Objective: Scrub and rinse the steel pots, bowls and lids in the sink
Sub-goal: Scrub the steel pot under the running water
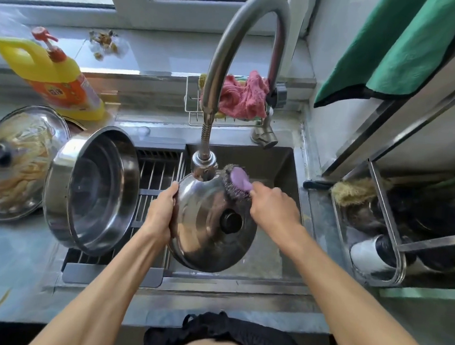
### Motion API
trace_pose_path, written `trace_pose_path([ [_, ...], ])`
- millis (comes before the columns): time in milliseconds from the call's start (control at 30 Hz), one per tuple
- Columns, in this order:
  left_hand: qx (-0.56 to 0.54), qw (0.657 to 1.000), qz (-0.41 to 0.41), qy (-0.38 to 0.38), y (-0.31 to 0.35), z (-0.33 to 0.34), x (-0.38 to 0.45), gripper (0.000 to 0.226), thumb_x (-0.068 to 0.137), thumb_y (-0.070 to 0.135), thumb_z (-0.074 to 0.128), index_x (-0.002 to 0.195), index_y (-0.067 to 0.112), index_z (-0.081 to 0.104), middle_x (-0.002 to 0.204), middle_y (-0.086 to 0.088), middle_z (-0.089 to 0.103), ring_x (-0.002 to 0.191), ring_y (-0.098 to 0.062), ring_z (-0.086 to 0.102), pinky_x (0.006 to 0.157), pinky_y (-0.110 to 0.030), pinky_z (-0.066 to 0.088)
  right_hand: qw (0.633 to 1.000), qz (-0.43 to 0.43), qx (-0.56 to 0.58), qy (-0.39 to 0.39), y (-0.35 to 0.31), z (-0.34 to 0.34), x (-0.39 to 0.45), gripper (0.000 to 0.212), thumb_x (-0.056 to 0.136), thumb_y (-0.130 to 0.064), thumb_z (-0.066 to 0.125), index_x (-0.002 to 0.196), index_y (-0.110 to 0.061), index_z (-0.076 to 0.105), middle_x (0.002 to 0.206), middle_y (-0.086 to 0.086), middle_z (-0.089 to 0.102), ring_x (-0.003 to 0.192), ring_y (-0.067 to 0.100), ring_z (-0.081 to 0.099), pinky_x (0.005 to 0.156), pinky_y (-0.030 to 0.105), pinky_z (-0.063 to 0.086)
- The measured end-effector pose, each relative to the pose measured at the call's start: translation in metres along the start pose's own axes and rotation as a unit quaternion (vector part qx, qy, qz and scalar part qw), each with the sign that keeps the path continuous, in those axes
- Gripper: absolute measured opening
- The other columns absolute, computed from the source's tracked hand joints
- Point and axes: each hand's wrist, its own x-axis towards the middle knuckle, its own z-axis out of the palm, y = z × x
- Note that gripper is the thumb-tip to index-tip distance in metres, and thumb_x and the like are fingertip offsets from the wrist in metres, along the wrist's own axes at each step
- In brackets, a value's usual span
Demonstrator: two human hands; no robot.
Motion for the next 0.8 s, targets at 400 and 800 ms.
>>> trace_pose_path([
  [400, -0.171, 0.981, -0.046, 0.084, 0.009, -0.012, 0.000, 0.036, 0.096, 0.049, 0.055, 0.106, 0.022, 0.076, 0.112, -0.007, 0.076, 0.104, -0.029, 0.072, 0.089, -0.048, 0.059, 0.986, 0.063, 0.147, -0.046, 0.006, 0.039, -0.004, 0.021, 0.100, -0.032, 0.039, 0.101, -0.021, 0.057, 0.101, 0.016, 0.065, 0.096, 0.039, 0.057, 0.068, 0.038, 0.039],
  [800, -0.123, 0.981, 0.008, 0.152, -0.002, 0.045, -0.021, 0.048, 0.097, 0.060, 0.049, 0.081, 0.016, 0.058, 0.079, -0.004, 0.065, 0.070, -0.021, 0.066, 0.072, -0.036, 0.057, 0.993, -0.025, 0.117, -0.023, -0.039, 0.026, -0.047, 0.026, 0.103, -0.028, 0.036, 0.122, -0.019, 0.052, 0.102, 0.021, 0.065, 0.095, 0.044, 0.061, 0.067, 0.040, 0.034],
])
